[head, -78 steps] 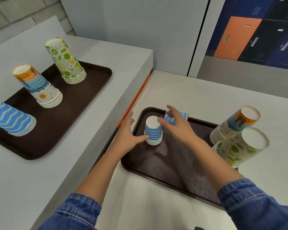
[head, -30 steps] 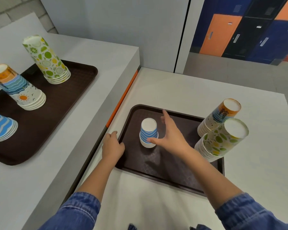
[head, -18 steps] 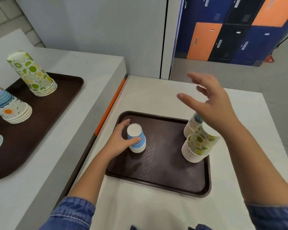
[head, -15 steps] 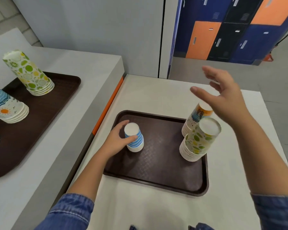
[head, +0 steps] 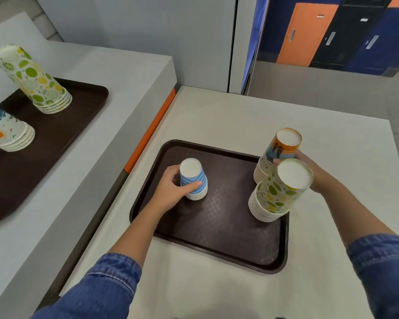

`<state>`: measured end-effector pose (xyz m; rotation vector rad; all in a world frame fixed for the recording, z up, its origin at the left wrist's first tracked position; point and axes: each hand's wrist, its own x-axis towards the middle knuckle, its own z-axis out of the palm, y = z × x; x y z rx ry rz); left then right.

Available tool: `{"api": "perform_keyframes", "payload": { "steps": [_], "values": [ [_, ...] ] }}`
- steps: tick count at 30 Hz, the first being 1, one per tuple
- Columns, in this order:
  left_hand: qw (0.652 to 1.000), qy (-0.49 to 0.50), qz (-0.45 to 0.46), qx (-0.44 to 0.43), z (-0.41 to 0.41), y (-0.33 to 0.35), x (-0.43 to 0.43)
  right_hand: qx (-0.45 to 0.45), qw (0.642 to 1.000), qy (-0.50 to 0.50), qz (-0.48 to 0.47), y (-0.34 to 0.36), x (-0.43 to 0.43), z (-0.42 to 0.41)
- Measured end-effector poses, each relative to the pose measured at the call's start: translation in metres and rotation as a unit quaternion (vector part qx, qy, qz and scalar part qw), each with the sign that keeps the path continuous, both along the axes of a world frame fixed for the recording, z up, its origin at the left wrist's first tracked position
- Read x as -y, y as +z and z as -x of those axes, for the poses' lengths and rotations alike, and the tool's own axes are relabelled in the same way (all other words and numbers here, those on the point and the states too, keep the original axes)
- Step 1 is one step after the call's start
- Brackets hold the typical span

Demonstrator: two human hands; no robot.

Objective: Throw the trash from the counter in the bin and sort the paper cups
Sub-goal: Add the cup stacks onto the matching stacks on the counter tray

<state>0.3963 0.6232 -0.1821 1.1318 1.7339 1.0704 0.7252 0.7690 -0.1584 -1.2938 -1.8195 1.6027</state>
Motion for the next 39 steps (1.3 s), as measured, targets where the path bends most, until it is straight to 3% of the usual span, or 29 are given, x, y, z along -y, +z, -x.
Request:
{"api": "perform_keyframes", "payload": {
  "steps": [9, 18, 26, 39],
  "values": [
    [0.998, 0.008, 0.021, 0.057, -0.008, -0.011, -0.022, -0.010, 0.991, 0.131, -0.008, -0.011, -0.015, 0.054],
    [0.997, 0.002, 0.034, 0.067, -0.013, -0.024, -0.024, 0.015, 0.987, 0.162, 0.003, -0.019, -0.023, 0.061],
    [0.991, -0.036, 0.110, 0.059, -0.012, -0.029, -0.034, 0.026, 0.987, 0.156, 0.006, -0.031, -0.030, 0.065],
    [0.992, -0.074, 0.103, -0.004, -0.014, -0.024, -0.042, 0.023, 0.988, 0.150, -0.031, -0.038, -0.039, 0.066]
  ]
}}
